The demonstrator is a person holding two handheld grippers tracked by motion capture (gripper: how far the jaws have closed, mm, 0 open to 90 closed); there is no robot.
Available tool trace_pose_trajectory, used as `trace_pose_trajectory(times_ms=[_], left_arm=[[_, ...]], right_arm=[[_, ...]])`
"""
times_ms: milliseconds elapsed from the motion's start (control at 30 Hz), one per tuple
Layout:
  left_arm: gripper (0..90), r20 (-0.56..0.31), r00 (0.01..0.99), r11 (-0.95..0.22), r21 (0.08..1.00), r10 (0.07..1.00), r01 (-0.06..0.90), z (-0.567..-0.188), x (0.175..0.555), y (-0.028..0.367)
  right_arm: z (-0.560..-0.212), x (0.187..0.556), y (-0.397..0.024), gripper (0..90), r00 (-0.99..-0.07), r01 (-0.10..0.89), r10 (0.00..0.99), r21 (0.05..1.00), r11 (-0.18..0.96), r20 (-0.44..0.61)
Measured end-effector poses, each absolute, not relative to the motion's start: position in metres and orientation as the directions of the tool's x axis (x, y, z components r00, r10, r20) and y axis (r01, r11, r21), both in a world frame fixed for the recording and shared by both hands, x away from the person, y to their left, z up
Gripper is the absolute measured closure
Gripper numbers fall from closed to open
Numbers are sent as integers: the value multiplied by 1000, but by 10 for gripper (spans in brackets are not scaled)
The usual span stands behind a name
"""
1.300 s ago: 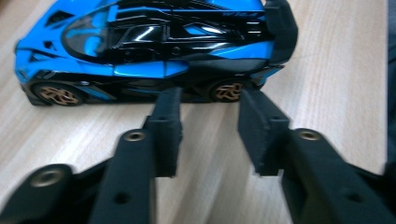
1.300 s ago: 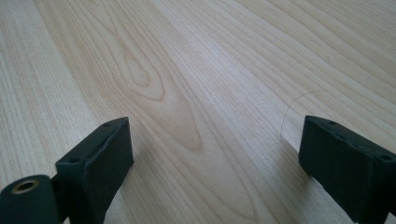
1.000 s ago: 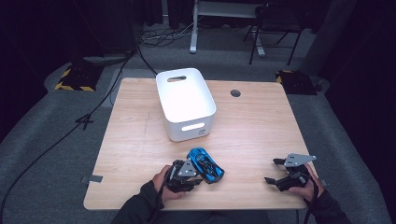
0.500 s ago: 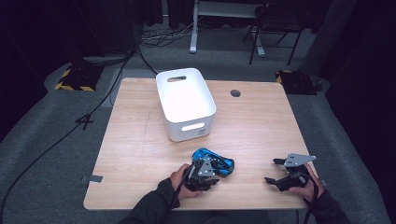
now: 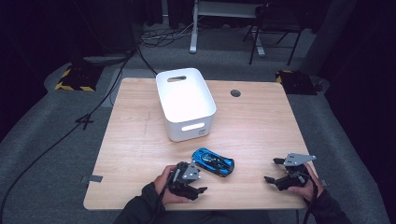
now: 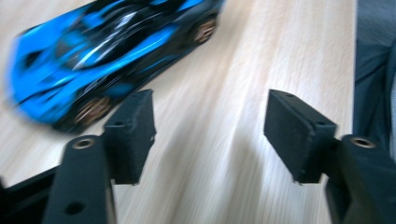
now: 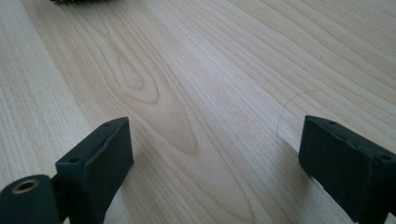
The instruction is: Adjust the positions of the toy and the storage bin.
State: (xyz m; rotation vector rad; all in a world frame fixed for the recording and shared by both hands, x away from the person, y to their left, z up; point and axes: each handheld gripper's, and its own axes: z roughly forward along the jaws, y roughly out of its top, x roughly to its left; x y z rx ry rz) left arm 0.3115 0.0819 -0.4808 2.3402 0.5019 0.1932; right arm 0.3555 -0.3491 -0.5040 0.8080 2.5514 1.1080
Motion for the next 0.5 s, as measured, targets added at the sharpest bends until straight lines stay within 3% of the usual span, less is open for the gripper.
trace_pose_trajectory(times_ms=[200, 500], left_arm=[[222, -54, 849, -599, 685, 526, 415, -485, 314, 129], [162, -1, 755, -559, 671, 656, 486, -492, 327, 176]], right_arm=[[-503, 356, -345, 161, -798, 407, 602, 733, 545, -5], [-503, 354, -310, 155, -826, 377, 563, 734, 565, -9]])
